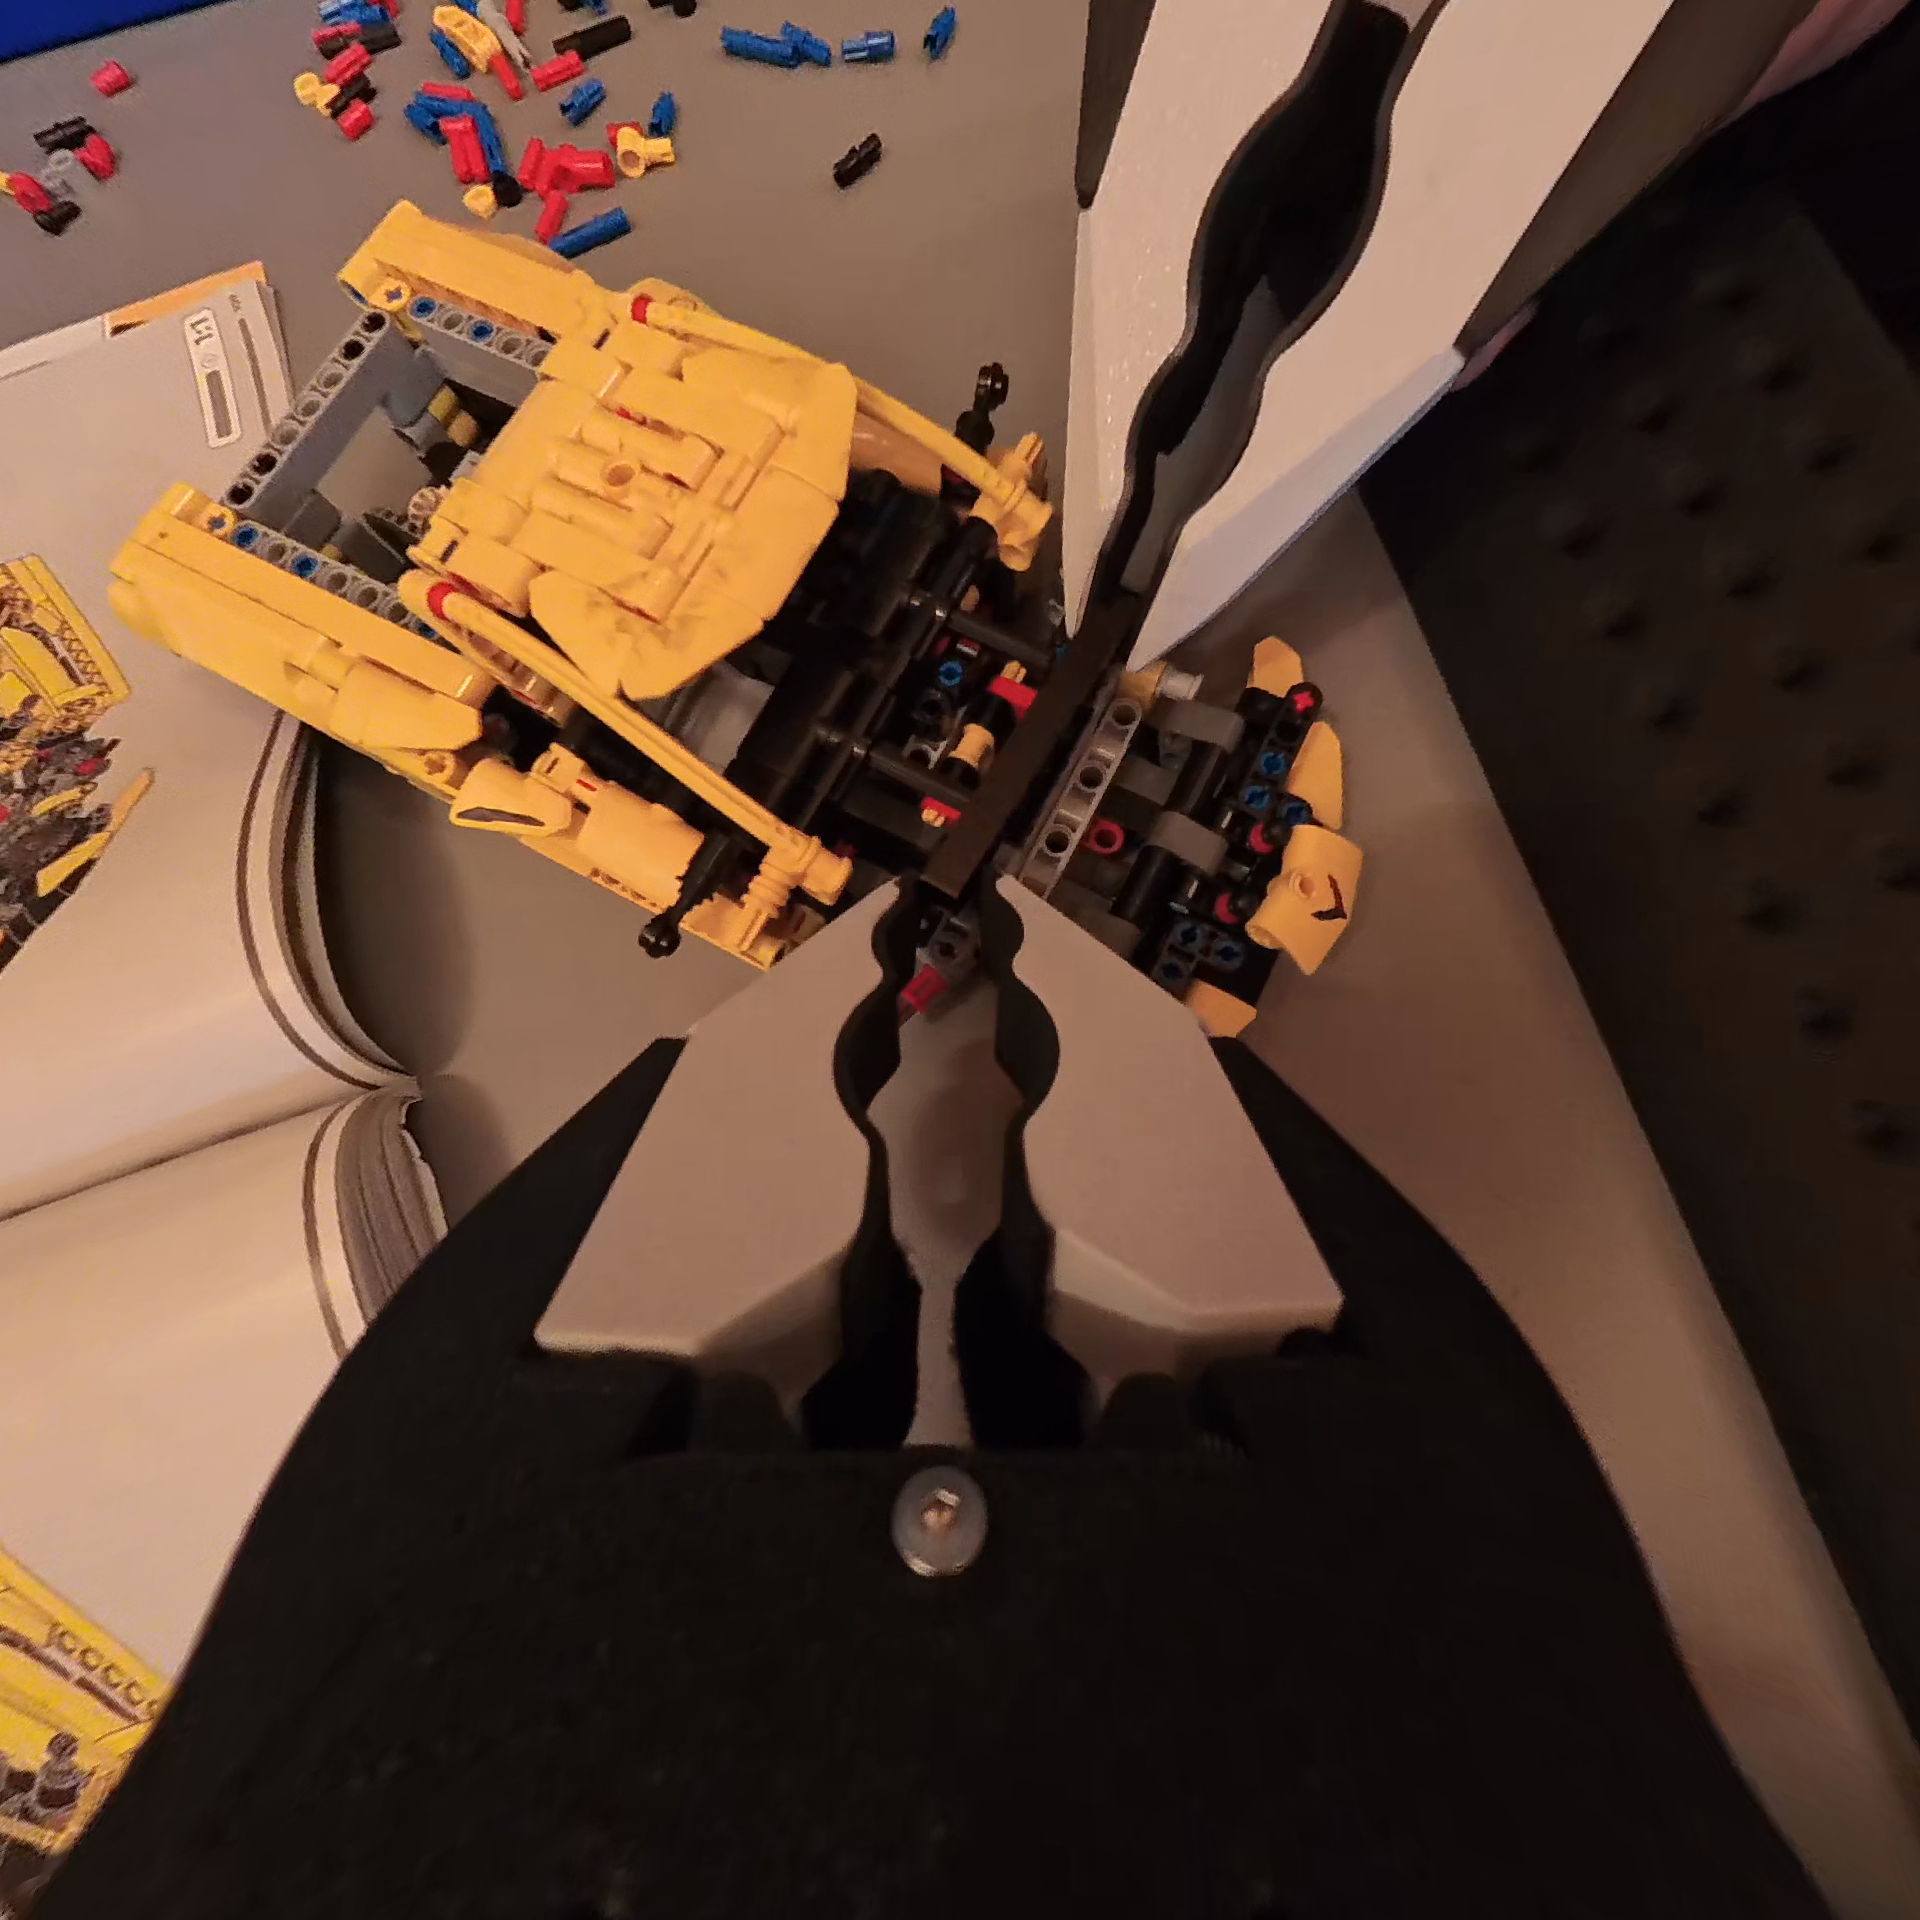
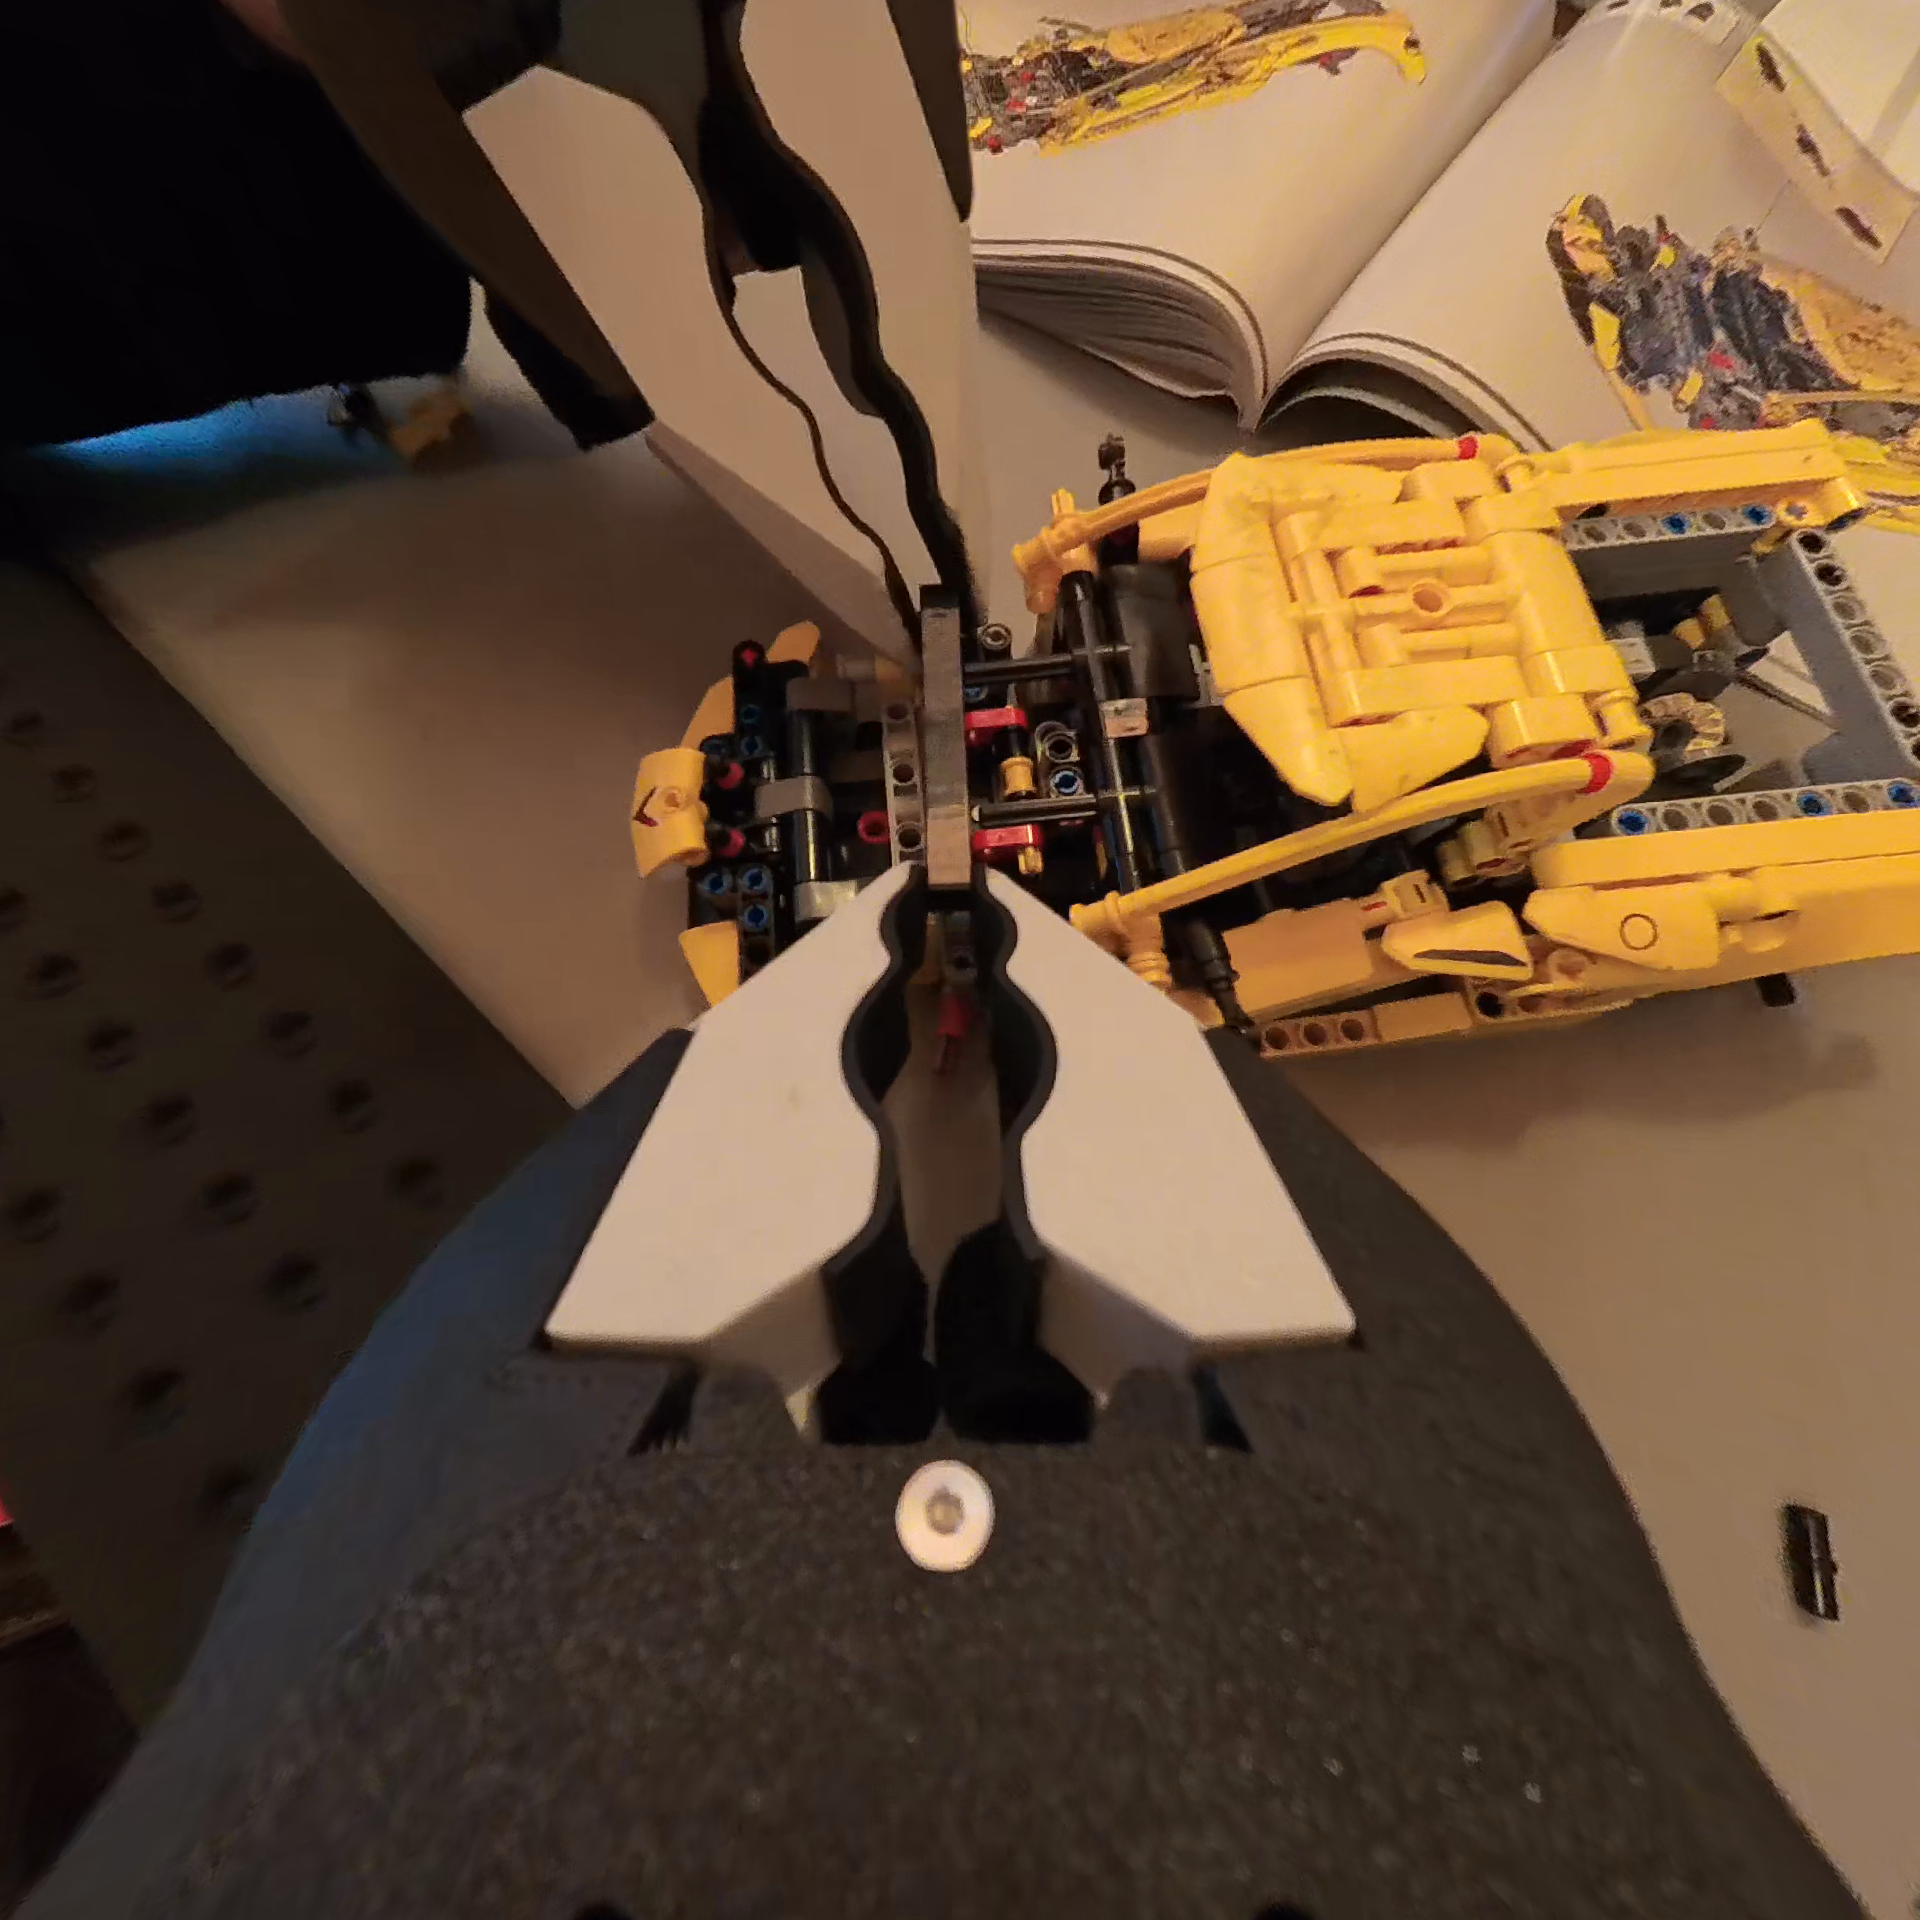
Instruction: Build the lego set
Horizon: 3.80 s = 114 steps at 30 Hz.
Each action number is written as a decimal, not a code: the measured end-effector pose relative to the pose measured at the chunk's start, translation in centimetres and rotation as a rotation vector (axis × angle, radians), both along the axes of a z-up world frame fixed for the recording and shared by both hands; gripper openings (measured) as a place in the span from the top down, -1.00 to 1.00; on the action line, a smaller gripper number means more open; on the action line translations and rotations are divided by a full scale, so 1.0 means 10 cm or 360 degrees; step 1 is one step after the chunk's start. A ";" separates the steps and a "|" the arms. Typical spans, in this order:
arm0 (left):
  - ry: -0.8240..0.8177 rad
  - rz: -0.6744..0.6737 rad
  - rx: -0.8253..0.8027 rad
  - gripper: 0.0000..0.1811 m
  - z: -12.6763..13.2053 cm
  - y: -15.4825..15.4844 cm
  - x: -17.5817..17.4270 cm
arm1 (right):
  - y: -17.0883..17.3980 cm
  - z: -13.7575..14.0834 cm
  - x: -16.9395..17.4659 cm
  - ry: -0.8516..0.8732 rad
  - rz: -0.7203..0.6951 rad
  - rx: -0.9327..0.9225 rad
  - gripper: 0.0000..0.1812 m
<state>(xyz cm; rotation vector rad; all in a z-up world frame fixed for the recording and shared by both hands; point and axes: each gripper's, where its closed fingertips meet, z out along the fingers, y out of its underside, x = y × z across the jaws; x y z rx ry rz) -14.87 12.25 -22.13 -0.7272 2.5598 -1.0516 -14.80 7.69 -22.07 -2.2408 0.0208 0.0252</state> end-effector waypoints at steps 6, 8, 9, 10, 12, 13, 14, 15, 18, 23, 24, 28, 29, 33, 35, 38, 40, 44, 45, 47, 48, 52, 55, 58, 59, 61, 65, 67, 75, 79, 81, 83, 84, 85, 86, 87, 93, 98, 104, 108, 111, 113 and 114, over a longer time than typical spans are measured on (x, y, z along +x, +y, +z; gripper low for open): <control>0.0023 0.0013 -0.0017 0.88 0.00 -0.02 0.00 | -0.02 0.00 0.02 0.0080 -0.0026 0.0002 0.93; 0.0037 0.0018 -0.0028 0.88 0.00 -0.02 0.00 | -0.01 0.00 0.02 0.0064 -0.0030 0.0001 0.93; 0.0049 0.0023 -0.0032 0.88 0.00 -0.02 0.01 | -0.01 0.01 0.03 0.0055 -0.0032 0.0006 0.92; 0.0058 0.0032 -0.0039 0.88 0.00 -0.02 0.01 | -0.01 0.01 0.04 0.0047 -0.0035 0.0006 0.92; 0.0054 0.0042 -0.0044 0.88 0.00 -0.02 0.03 | -0.01 0.00 0.04 0.0046 -0.0039 0.0002 0.92; 0.0051 0.0044 -0.0045 0.88 0.00 -0.02 0.03 | -0.01 0.00 0.05 0.0050 -0.0042 0.0002 0.92; 0.0048 0.0046 -0.0045 0.88 0.00 -0.02 0.04 | -0.01 0.00 0.05 0.0053 -0.0042 0.0002 0.92; 0.0049 0.0051 -0.0045 0.88 0.00 -0.02 0.04 | -0.01 0.00 0.05 0.0049 -0.0042 0.0001 0.92; 0.0057 0.0059 -0.0047 0.88 0.00 -0.02 0.04 | -0.01 0.00 0.06 -0.0004 -0.0039 0.0000 0.92; 0.0071 0.0057 -0.0045 0.88 -0.01 -0.02 0.03 | -0.02 0.04 0.08 -0.0251 -0.0058 0.0007 0.91; 0.0070 0.0057 -0.0045 0.88 -0.01 -0.02 0.03 | -0.03 0.06 0.07 -0.0279 -0.0063 0.0013 0.89; 0.0077 0.0059 -0.0046 0.88 -0.01 -0.03 0.03 | -0.05 0.20 0.12 -0.0329 -0.0125 0.0086 0.78; 0.0077 0.0059 -0.0045 0.88 -0.01 -0.02 0.03 | -0.07 0.21 0.15 -0.0336 -0.0135 0.0086 0.73; 0.0079 0.0060 -0.0044 0.88 -0.01 -0.03 0.03 | -0.09 0.17 0.27 -0.0322 -0.0166 0.0030 0.28; 0.0082 0.0061 -0.0046 0.88 -0.01 -0.03 0.02 | -0.10 0.11 0.34 -0.0358 -0.0220 -0.0017 0.16; 0.0078 0.0054 -0.0041 0.88 -0.01 -0.03 0.02 | -0.10 0.08 0.38 -0.0408 -0.0243 -0.0017 0.24; 0.0062 0.0045 -0.0035 0.88 -0.01 -0.03 0.01 | -0.09 0.08 0.37 -0.0426 -0.0234 -0.0011 0.33; 0.0070 0.0078 -0.0052 0.88 -0.01 -0.03 0.04 | -0.08 0.05 0.37 -0.0416 -0.0227 -0.0007 0.40; 0.0077 0.0086 -0.0063 0.87 -0.01 -0.02 0.04 | -0.08 0.05 0.37 -0.0411 -0.0227 -0.0005 0.39; 0.0069 0.0105 -0.0063 0.83 0.00 0.01 0.04 | -0.08 0.05 0.37 -0.0387 -0.0221 0.0004 0.39; 0.0063 0.0110 -0.0064 0.81 0.01 0.03 0.05 | -0.08 0.06 0.35 -0.0372 -0.0205 0.0016 0.37; 0.0027 0.0129 -0.0121 0.71 0.09 0.06 0.06 | -0.05 0.11 0.35 -0.0322 -0.0194 0.0065 0.37; 0.0023 0.0138 -0.0131 0.70 0.07 0.06 0.07 | -0.03 0.09 0.37 -0.0269 -0.0186 0.0063 0.37; 0.0003 0.0132 -0.0086 0.72 0.04 0.04 0.09 | -0.03 0.07 0.37 -0.0255 -0.0177 0.0068 0.40; -0.0002 0.0134 -0.0068 0.72 0.04 0.05 0.10 | -0.03 0.06 0.37 -0.0257 -0.0174 0.0061 0.42; 0.0015 0.0153 -0.0062 0.71 0.03 0.06 0.11 | -0.03 0.06 0.38 -0.0252 -0.0173 0.0064 0.43; 0.0010 0.0166 -0.0022 0.70 0.02 0.12 0.10 | -0.03 0.07 0.37 -0.0277 -0.0150 0.0072 0.44; -0.0021 0.0161 -0.0040 0.68 0.05 0.12 0.10 | -0.03 0.07 0.37 -0.0290 -0.0138 0.0074 0.43; -0.0041 0.0173 -0.0087 0.64 0.10 0.10 0.15 | -0.03 0.06 0.38 -0.0245 -0.0116 0.0080 0.46; -0.0031 0.0188 -0.0062 0.64 0.10 0.11 0.17 | -0.03 0.06 0.38 -0.0241 -0.0119 0.0076 0.50; -0.0054 0.0198 -0.0038 0.64 0.09 0.13 0.19 | -0.02 0.06 0.39 -0.0225 -0.0126 0.0079 0.51; -0.0081 0.0212 -0.0014 0.60 0.11 0.15 0.20 | -0.03 0.06 0.40 -0.0222 -0.0131 0.0084 0.49; -0.0092 0.0216 -0.0011 0.60 0.12 0.16 0.20 | -0.04 0.07 0.39 -0.0232 -0.0127 0.0083 0.47; -0.0109 0.0220 -0.0032 0.60 0.14 0.17 0.19 | -0.05 0.09 0.39 -0.0241 -0.0128 0.0093 0.42; -0.0121 0.0212 -0.0082 0.59 0.16 0.18 0.17 | -0.07 0.14 0.36 -0.0242 -0.0121 0.0115 0.41; -0.0136 0.0200 -0.0128 0.58 0.17 0.18 0.15 | -0.09 0.20 0.34 -0.0252 -0.0124 0.0113 0.41; 0.0038 0.0076 -0.0333 0.59 0.11 0.07 0.00 | 0.12 0.30 0.08 -0.0145 0.0047 -0.0062 0.42; -0.0014 0.0079 -0.0368 0.59 0.03 0.02 0.07 | 0.24 0.14 0.15 -0.0265 0.0083 -0.0245 0.42; 0.0025 0.0084 -0.0375 0.67 -0.10 -0.05 0.09 | 0.23 0.07 0.21 -0.0319 -0.0064 -0.0206 0.45; 0.0070 0.0089 -0.0421 0.68 -0.09 -0.04 0.09 | 0.22 0.08 0.22 -0.0358 -0.0063 -0.0124 0.48; 0.0138 0.0108 -0.0474 0.67 -0.08 -0.04 0.09 | 0.26 0.08 0.20 -0.0359 -0.0048 -0.0089 0.50; 0.0150 0.0111 -0.0483 0.67 -0.08 -0.04 0.09 | 0.30 0.07 0.22 -0.0394 -0.0041 -0.0094 0.51; 0.0140 0.0110 -0.0475 0.68 -0.08 -0.04 0.08 | 0.30 0.08 0.23 -0.0406 -0.0050 -0.0093 0.55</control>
